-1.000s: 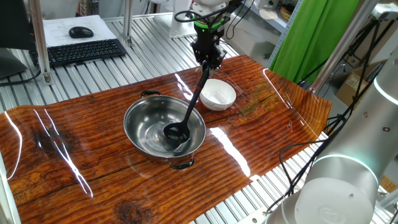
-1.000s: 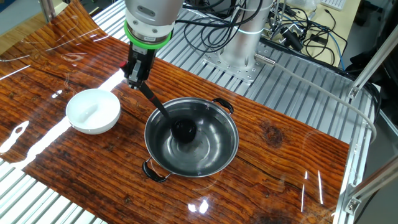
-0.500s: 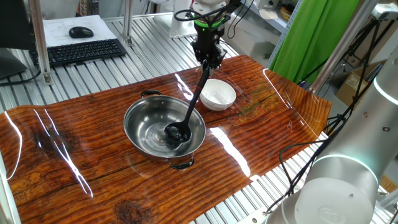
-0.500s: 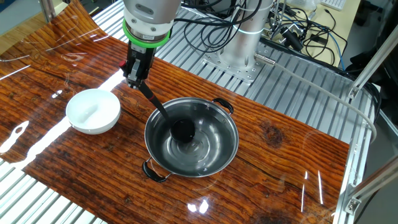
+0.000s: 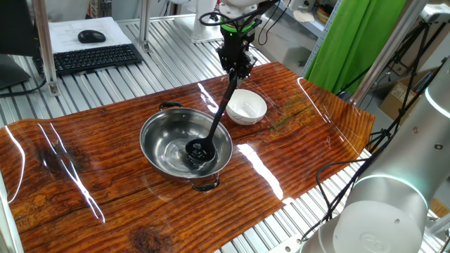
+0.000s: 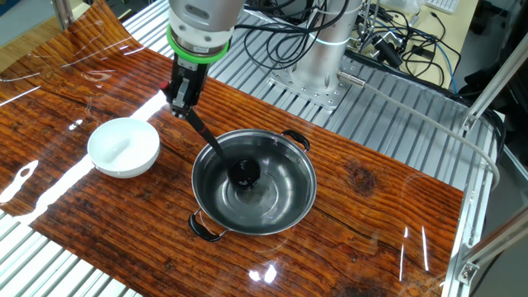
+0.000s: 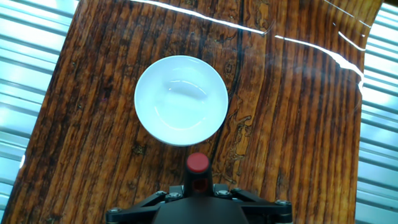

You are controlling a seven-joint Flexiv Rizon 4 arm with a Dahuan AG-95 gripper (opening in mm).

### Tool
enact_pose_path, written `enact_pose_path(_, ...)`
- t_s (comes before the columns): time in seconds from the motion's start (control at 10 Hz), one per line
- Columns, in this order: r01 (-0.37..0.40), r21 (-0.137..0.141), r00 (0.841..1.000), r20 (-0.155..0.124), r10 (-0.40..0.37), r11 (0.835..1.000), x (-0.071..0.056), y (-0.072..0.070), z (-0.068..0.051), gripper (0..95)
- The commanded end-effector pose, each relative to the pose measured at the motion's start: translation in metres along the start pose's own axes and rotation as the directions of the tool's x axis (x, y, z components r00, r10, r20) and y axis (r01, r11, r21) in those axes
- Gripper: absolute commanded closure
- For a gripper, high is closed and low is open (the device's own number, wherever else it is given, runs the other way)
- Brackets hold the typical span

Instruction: Scoop water with a large spoon from one bowl to another

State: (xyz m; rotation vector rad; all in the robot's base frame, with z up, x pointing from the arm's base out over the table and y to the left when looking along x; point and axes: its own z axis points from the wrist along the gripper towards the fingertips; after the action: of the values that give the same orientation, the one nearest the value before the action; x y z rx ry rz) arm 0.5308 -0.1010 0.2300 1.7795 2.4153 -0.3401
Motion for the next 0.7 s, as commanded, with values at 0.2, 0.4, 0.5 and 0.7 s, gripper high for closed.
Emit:
enact_pose_path(0.2, 0.005, -0.012, 1.000, 0.005, -0.005, 1.000, 0.000, 0.000, 0.003, 95.0)
enact_pose_path(0.4, 0.015, -0.028, 1.000, 0.011, -0.015, 0.999, 0.000, -0.001, 0.010, 95.0)
enact_pose_path(0.5, 0.016, -0.030, 1.000, 0.010, -0.016, 0.999, 0.000, -0.001, 0.012, 95.0)
enact_pose_path(0.7, 0.020, -0.032, 1.000, 0.012, -0.019, 0.999, -0.001, -0.001, 0.014, 95.0)
